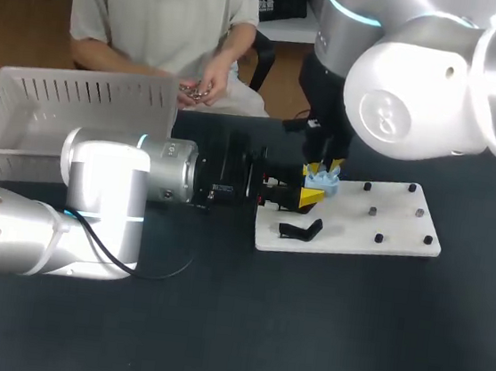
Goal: Pick up each earbud case from the left stands, insert the matching earbuds, close the lid, and place the case in the box.
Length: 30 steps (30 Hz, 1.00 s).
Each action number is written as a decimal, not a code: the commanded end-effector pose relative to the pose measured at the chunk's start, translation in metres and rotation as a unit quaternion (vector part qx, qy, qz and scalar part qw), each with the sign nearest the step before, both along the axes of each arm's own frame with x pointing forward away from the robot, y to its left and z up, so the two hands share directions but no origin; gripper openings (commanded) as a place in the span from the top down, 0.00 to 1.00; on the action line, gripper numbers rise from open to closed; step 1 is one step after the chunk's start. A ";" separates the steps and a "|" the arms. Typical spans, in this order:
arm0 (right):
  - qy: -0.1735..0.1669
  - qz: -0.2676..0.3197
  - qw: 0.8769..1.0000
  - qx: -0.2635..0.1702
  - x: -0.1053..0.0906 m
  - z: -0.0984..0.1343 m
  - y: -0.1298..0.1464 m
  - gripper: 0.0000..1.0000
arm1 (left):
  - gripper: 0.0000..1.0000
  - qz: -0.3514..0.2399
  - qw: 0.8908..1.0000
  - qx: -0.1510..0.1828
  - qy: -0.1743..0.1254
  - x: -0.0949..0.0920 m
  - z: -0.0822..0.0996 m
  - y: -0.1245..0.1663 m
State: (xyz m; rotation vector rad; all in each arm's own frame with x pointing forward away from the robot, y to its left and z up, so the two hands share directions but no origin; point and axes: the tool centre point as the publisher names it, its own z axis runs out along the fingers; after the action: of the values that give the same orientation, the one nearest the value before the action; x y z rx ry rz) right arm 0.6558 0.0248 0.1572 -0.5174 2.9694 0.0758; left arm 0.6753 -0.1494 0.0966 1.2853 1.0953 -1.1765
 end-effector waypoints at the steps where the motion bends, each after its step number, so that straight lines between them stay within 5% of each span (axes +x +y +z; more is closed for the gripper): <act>1: 0.002 0.000 1.000 -0.001 0.001 -0.002 0.001 1.00 | 1.00 -0.001 1.000 0.000 0.001 0.001 0.000 -0.001; 30: 0.002 0.000 1.000 -0.002 0.004 -0.007 0.004 1.00 | 1.00 -0.001 1.000 0.000 0.001 0.001 0.000 -0.001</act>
State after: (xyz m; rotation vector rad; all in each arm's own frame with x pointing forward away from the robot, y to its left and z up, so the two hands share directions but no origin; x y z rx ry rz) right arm 0.6585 0.0277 0.1507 -0.5191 2.9732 0.0742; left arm 0.6753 -0.1494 0.0966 1.2853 1.0953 -1.1765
